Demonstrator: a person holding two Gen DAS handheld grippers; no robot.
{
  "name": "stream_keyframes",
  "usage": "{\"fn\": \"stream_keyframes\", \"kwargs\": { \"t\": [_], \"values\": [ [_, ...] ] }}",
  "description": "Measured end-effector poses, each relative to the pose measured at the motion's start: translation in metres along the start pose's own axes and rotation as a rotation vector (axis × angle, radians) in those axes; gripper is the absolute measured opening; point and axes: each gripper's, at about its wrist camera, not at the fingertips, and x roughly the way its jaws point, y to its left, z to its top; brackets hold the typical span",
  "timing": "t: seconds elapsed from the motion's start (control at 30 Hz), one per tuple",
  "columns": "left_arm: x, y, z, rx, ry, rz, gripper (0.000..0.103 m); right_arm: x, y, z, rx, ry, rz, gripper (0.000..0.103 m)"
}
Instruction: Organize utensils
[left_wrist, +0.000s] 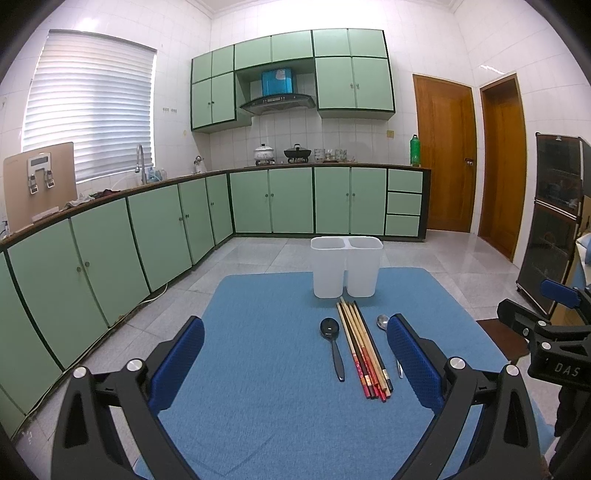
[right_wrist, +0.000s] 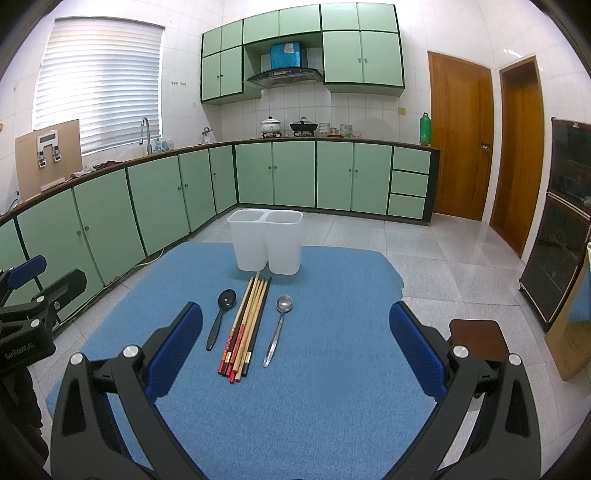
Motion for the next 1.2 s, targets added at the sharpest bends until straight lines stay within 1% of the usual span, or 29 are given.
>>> {"fn": "stream_keyframes", "kwargs": {
  "t": [0.27,0.5,0.6,0.73,0.9,0.97,1.0,1.07,1.13,1.2],
  "values": [
    [0.007,0.0,0.0,0.001,0.014,0.0,0.097,0.003,-0.001,0.007,0.005,0.003,-0.005,0.098],
    [0.015,0.0,0.0,0.001,0.032,0.001,0.097,0.01,-0.001,0.007,0.011,0.022,-0.003,0.098],
    [0.022,0.0,-0.001,0.005,0.043,0.004,0.097,0.017,-0.004,0.011,0.014,0.032,-0.006,0.098],
    [0.043,0.0,-0.001,0.012,0.068,0.015,0.097,0.033,-0.01,0.017,0.023,0.048,-0.007,0.098],
    [0.079,0.003,-0.001,0.023,0.115,0.035,0.097,0.079,-0.013,0.023,-0.011,0.107,-0.016,0.098],
    [0.099,0.005,-0.002,0.024,0.145,0.038,0.097,0.095,-0.015,0.023,-0.013,0.126,-0.011,0.098],
    [0.111,0.006,-0.002,0.022,0.158,0.043,0.097,0.111,-0.016,0.025,-0.01,0.153,-0.005,0.098],
    [0.129,0.008,-0.003,0.021,0.183,0.049,0.097,0.129,-0.017,0.024,0.0,0.182,0.012,0.098],
    [0.148,0.01,-0.004,0.018,0.205,0.053,0.097,0.154,-0.018,0.025,0.02,0.23,0.032,0.098],
    [0.168,0.01,-0.007,0.024,0.237,0.055,0.097,0.179,-0.016,0.024,0.031,0.266,0.037,0.098]
  ]
}}
